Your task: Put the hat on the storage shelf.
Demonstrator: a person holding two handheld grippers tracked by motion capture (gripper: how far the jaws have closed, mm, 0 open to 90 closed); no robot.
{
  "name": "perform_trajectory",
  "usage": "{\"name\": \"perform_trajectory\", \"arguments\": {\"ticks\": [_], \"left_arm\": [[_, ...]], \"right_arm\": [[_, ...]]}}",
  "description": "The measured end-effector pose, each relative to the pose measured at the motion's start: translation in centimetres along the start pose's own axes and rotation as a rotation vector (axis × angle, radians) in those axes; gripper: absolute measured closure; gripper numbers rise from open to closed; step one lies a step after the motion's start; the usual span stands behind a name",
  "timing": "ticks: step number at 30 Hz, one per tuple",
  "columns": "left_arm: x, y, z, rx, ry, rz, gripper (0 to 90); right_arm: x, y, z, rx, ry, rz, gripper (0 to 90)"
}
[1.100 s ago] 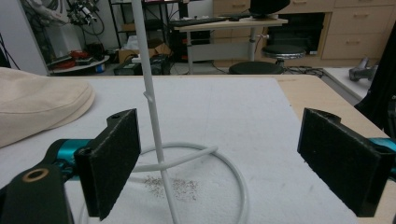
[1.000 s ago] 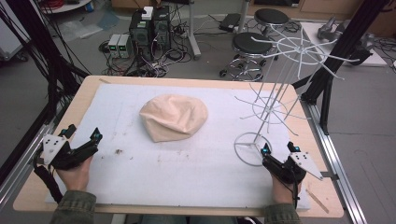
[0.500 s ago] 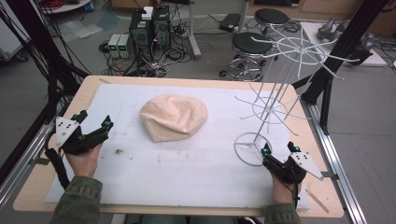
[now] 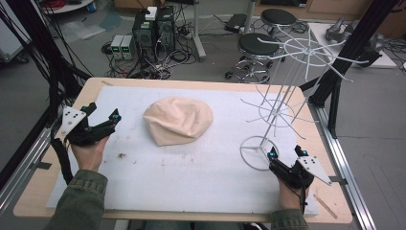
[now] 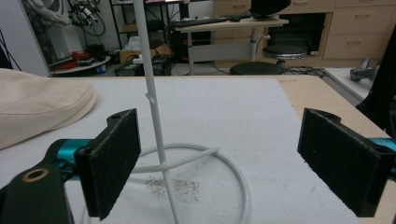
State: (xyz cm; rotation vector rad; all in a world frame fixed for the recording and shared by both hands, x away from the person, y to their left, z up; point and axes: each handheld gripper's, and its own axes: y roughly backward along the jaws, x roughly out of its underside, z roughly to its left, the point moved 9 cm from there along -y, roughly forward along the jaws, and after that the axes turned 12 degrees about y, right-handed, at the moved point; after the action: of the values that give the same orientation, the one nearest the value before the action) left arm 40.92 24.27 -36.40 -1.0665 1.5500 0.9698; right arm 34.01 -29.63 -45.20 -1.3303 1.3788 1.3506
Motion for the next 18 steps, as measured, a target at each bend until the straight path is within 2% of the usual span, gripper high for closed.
{"name": "perform_trajectory", "arguments": {"ticks": [7,11,18], "left_arm": [[0.0,-1.7,-2.3,0.091,-0.013,0.061,19.7],[0.0,-2.6,-3.4,0.141,0.005,0.076,19.4],[-0.4,-4.1,-4.4,0.158,0.017,0.101,20.2]], "right_arm": [[0.0,0.0,0.0,0.002,-0.002,-0.002,12.3],[-0.1,0.0,0.1,-0.001,-0.005,-0.002,12.3],[-0.1,0.0,0.2,-0.007,-0.005,-0.003,12.3]]}}
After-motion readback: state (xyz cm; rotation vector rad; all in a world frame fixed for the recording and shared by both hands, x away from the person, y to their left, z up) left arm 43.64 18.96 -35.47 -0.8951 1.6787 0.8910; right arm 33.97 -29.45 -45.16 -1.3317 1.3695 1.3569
